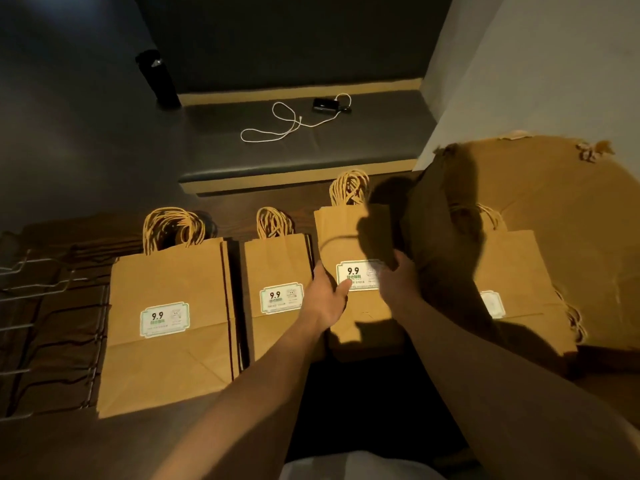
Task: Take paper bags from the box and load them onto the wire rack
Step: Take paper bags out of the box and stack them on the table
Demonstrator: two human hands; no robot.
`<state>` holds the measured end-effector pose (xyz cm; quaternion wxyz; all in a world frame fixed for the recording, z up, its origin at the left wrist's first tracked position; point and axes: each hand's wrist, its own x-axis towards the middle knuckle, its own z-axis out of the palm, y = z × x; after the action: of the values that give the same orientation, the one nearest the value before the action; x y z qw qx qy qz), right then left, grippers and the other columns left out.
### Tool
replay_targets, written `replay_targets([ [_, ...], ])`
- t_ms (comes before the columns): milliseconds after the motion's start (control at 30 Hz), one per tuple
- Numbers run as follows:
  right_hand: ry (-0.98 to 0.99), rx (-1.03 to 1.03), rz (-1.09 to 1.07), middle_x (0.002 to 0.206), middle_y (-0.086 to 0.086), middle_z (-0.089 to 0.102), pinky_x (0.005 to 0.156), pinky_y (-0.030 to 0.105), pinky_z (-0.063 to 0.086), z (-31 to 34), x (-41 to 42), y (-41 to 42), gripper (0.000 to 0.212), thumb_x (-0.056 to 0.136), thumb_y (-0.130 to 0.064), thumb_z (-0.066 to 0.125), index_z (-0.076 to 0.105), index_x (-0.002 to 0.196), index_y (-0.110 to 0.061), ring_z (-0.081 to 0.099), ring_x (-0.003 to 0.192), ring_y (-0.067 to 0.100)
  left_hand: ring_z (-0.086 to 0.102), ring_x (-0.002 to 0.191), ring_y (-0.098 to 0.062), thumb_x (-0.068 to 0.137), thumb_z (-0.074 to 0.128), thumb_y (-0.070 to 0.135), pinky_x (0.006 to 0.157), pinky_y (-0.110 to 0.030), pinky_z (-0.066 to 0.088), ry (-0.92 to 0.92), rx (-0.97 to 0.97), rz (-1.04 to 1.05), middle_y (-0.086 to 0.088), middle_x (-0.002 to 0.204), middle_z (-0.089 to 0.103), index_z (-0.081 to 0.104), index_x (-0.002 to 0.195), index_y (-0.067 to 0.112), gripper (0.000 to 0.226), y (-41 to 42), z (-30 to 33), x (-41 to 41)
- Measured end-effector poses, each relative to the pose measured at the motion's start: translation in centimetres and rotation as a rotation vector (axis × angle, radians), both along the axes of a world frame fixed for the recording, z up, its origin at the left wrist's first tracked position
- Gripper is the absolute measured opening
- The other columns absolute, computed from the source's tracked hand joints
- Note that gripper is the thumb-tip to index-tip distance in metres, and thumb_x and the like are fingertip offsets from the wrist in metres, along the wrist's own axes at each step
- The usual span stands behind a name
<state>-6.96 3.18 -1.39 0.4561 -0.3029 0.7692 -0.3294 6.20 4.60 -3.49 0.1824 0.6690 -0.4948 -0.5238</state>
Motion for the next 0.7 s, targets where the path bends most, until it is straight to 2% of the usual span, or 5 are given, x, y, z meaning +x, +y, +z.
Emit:
replay_targets([
  [200,0.012,0.143,0.034,0.11,0.008,0.062,0.074,0.029,0.047,-1.9,-1.9,0.4,0.023,0.095,0.003,0.044,0.056,0.113,-0.006,0.058,0.092,0.021,0.047,0.133,-0.03,0.094,0.061,0.042,0.111,-0.037,0.038,-0.084,0.129,-0.094,-0.008,0.145,0.048,0.006,0.155,0.013,0.088,0.4,-1.4,-1.0],
  [367,0.12,0.326,0.1,0.143,0.018,0.047,0.103,0.03,0.036,-3.7,-2.1,0.4,0.046,0.095,-0.009,0.051,0.044,0.139,0.001,0.048,0.129,0.03,0.056,0.118,-0.025,0.092,0.065,0.041,0.1,-0.029,0.044,-0.063,0.251,-0.07,-0.006,0.138,0.055,0.007,0.154,0.012,0.09,0.8,-2.0,-1.7],
  [533,0.126,0.381,0.247,0.129,0.02,0.058,0.093,0.033,0.046,-3.8,-2.6,0.9,0.037,0.096,-0.016,0.046,0.056,0.128,0.0,0.055,0.119,0.034,0.052,0.13,-0.03,0.07,0.069,0.059,0.109,-0.047,0.043,0.12,0.373,0.185,-0.008,0.145,0.05,0.023,0.152,0.02,0.102,1.3,-5.1,-2.4],
  [633,0.211,0.453,0.363,0.155,0.015,0.031,0.108,0.03,0.032,-3.3,-2.6,0.5,0.055,0.1,-0.023,0.043,0.029,0.15,-0.006,0.034,0.141,0.029,0.052,0.128,-0.03,0.06,0.069,0.068,0.108,-0.048,0.044,0.164,0.394,0.233,-0.007,0.146,0.05,0.033,0.149,0.02,0.108,1.7,-4.4,-2.3],
  [700,0.187,0.456,0.404,0.16,0.012,0.021,0.112,0.03,0.027,-3.0,-2.7,0.4,0.065,0.099,-0.024,0.046,0.015,0.155,-0.009,0.026,0.145,0.029,0.049,0.132,-0.03,0.075,0.068,0.057,0.111,-0.046,0.041,0.173,0.4,0.232,-0.007,0.149,0.046,0.029,0.152,0.015,0.096,1.7,-2.9,-2.5],
])
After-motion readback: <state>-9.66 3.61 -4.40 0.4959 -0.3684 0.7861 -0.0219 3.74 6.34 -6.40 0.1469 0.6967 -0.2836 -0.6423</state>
